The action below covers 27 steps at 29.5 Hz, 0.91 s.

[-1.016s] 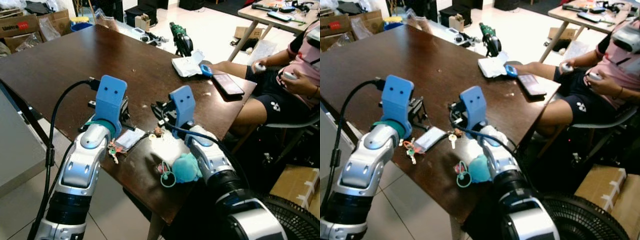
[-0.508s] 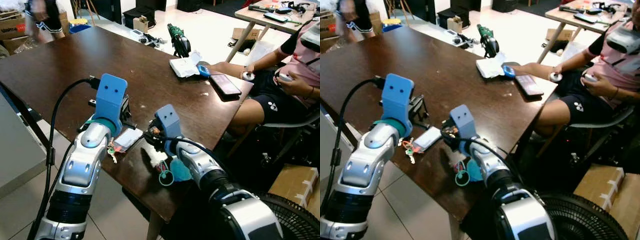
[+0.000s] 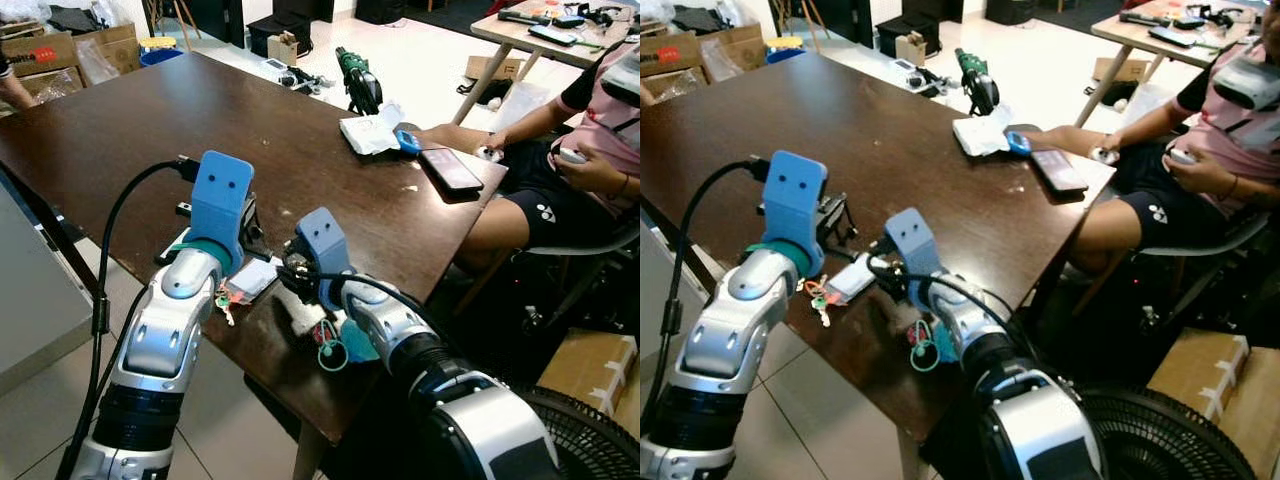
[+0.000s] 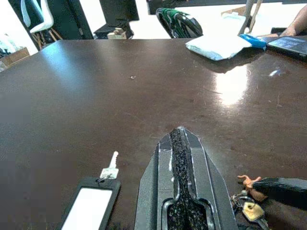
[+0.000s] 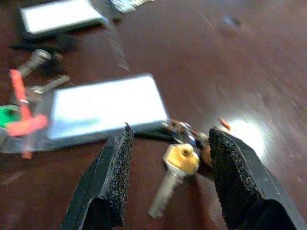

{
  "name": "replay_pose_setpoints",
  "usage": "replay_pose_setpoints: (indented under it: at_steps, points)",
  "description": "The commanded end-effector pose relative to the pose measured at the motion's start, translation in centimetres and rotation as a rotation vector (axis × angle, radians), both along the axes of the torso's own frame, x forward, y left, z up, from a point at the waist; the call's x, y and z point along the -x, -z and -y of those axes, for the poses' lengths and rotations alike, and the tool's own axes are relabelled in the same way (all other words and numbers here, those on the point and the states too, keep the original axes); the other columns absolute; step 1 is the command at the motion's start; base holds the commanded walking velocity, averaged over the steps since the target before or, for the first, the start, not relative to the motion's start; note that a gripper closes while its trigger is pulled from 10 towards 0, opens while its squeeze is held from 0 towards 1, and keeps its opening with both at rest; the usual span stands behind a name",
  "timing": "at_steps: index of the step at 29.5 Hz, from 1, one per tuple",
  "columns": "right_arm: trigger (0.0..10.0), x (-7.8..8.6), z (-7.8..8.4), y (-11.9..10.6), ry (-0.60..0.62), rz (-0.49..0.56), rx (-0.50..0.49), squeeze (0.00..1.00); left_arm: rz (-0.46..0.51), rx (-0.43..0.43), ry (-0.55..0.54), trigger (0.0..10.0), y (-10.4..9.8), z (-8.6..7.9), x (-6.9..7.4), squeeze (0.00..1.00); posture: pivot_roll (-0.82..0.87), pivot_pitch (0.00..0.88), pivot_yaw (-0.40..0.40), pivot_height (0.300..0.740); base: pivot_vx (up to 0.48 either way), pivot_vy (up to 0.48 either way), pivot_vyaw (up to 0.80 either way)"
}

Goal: Hang keys on a hook

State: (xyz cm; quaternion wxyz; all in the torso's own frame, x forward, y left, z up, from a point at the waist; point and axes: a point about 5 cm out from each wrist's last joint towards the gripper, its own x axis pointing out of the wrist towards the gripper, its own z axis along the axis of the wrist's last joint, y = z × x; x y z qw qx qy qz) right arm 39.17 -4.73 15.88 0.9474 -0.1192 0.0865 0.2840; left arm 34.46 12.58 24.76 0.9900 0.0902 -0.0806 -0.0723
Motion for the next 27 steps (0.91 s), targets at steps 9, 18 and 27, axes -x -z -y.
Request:
replay_pose_setpoints:
  at_steps: [9,18,27]
  points:
    - [7.6,-0.6,1.9,0.3,0.131,-0.029,0.024,0.0,-0.007,-0.01,-0.06,10.0,-0.1,-1.2,-0.1,0.0,0.13,0.171,0.052,0.74,0.0,0.0,0.0]
    - [4.8,-0.5,2.2,0.6,0.143,-0.042,0.033,0.0,-0.01,-0.012,-0.065,10.0,0.0,-1.3,0.0,0.0,0.13,0.176,0.053,0.74,0.0,0.0,0.0]
    - [10.0,-2.0,6.7,-4.5,0.189,0.17,-0.042,0.0,-0.006,-0.005,-0.047,10.0,-0.3,-1.0,0.1,0.0,0.08,0.173,0.065,0.74,0.0,0.0,0.0]
